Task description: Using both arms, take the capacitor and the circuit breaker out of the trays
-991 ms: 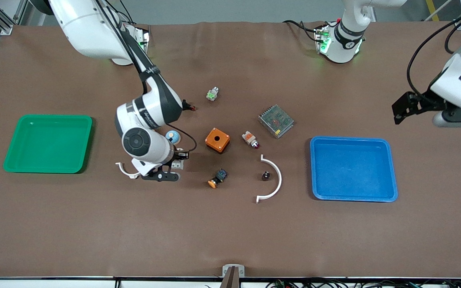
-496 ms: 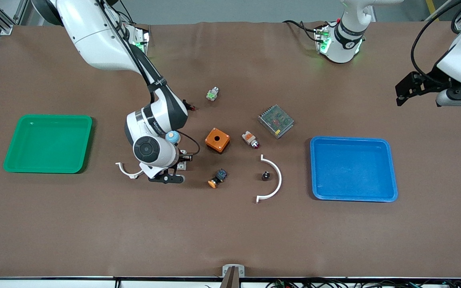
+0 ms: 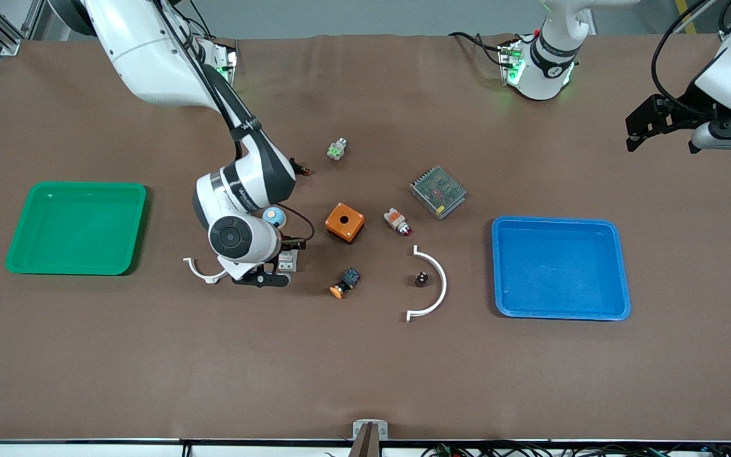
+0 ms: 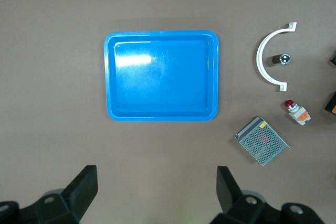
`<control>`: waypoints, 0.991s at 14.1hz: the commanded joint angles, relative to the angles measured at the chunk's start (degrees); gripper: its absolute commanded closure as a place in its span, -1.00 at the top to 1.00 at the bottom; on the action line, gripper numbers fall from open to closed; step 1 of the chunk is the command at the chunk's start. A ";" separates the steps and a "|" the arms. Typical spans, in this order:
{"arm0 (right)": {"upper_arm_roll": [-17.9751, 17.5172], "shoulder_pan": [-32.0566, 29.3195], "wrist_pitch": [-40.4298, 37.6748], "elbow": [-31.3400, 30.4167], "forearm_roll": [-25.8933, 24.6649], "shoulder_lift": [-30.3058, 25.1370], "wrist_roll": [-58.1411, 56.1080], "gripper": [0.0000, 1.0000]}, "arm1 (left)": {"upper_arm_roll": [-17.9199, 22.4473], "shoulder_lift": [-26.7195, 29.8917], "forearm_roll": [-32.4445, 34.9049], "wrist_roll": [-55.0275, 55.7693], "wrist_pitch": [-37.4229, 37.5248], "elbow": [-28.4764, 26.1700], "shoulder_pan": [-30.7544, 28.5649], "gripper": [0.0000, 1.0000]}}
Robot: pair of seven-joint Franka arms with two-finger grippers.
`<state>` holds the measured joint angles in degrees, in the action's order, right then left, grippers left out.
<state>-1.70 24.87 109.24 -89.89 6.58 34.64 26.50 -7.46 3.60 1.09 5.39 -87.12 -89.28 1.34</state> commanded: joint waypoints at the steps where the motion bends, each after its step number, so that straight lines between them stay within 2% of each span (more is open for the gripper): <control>1: 0.56 -1.21 -2.45 -11.23 0.89 -14.73 -0.57 1.00 | -0.63 1.49 -0.21 1.11 0.81 -0.98 -0.99 1.00; 4: 0.65 -4.20 -2.54 -21.96 0.81 -27.83 -4.07 1.00 | -0.72 1.58 -0.39 1.29 1.07 -0.89 -0.90 1.00; 6: 0.65 -8.67 -5.50 -24.45 0.81 -33.39 -8.28 1.00 | -0.37 1.32 -0.30 0.59 1.69 -0.80 -0.99 1.00; 11: 0.65 -22.64 -12.72 -23.23 -0.07 -39.82 -18.03 1.00 | -0.10 0.53 -0.30 0.06 1.60 -0.72 -1.17 1.00; 14: 0.65 -26.27 -19.03 -15.08 -4.01 -39.56 -21.57 1.00 | -0.10 0.53 -0.30 0.15 1.69 -0.80 -1.08 1.00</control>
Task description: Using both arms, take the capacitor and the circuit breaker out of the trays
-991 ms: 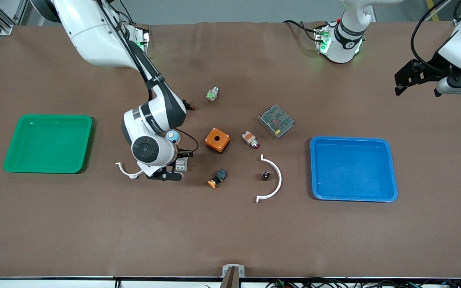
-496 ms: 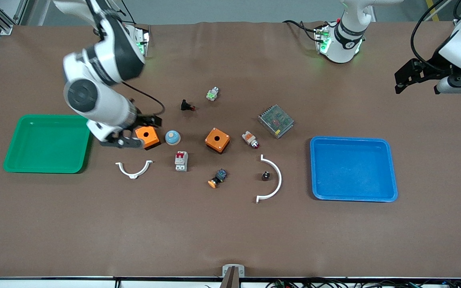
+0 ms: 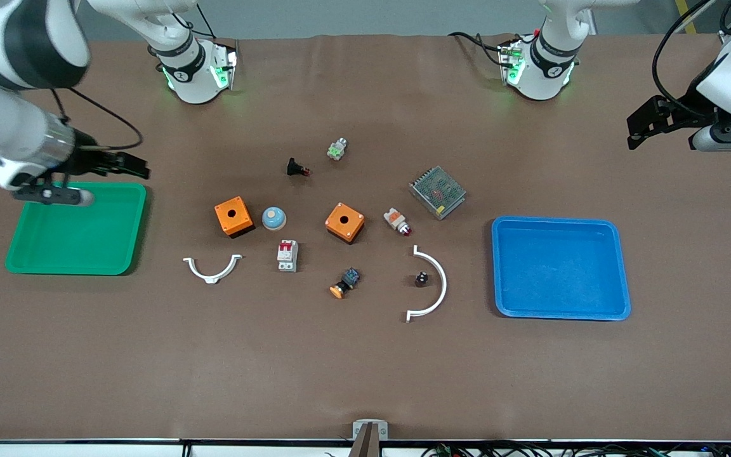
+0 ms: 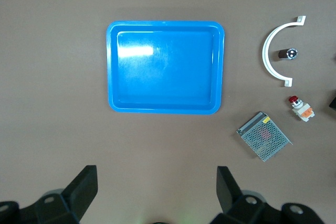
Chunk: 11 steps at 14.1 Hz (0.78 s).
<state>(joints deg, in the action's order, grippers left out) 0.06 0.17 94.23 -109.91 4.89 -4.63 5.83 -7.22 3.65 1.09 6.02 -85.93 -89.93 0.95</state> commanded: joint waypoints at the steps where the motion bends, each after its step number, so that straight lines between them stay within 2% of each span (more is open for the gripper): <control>1: -1.11 -1.75 -6.58 8.80 -2.69 -0.11 -0.91 1.00 | -0.34 0.57 -0.39 -0.13 0.50 -0.16 -1.20 1.00; 3: -1.02 -1.84 -9.84 14.18 -2.69 0.06 -0.91 1.00 | -0.43 0.66 -0.83 0.39 1.46 -0.16 -1.91 1.00; 6: -1.02 -3.07 -12.39 19.02 -2.69 0.06 -1.09 1.00 | -0.43 0.75 -0.83 0.05 1.64 0.01 -1.91 1.00; 11: -1.02 -4.21 -12.40 22.37 -2.86 0.24 -2.05 1.00 | -0.43 0.49 -0.83 0.22 1.55 1.24 -1.91 1.00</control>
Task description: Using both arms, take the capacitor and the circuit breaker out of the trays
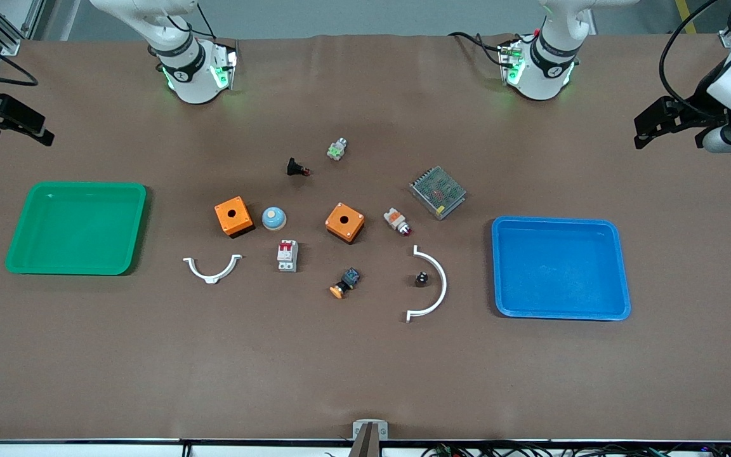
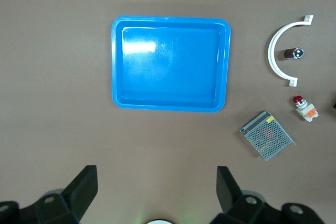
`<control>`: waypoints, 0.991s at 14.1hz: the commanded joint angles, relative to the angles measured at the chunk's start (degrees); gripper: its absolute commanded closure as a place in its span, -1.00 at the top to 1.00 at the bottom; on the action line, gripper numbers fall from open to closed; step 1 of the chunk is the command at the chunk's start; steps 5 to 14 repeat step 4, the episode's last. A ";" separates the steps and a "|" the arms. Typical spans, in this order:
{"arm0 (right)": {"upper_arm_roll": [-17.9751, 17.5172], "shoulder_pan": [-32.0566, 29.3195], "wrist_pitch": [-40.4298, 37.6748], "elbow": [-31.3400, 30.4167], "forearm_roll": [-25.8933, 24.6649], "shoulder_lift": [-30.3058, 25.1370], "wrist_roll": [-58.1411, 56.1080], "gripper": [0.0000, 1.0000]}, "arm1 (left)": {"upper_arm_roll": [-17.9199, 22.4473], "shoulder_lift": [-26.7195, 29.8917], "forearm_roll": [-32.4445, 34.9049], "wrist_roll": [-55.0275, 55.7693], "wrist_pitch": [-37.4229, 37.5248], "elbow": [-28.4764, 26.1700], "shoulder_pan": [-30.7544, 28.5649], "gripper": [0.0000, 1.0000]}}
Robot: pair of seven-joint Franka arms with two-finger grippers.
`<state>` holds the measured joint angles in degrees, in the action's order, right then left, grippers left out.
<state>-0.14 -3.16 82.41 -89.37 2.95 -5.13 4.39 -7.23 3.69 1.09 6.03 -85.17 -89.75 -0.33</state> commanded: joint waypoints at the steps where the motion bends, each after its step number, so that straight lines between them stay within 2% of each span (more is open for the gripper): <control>1: -0.83 -0.88 -0.41 1.84 -0.93 0.73 -0.61 1.00 | -0.41 0.44 -0.73 0.30 0.80 1.07 -0.63 1.00; 14: -0.91 -0.79 0.20 1.92 -0.76 0.91 -0.61 1.00 | -0.41 0.44 -0.82 0.30 0.80 1.07 -0.63 1.00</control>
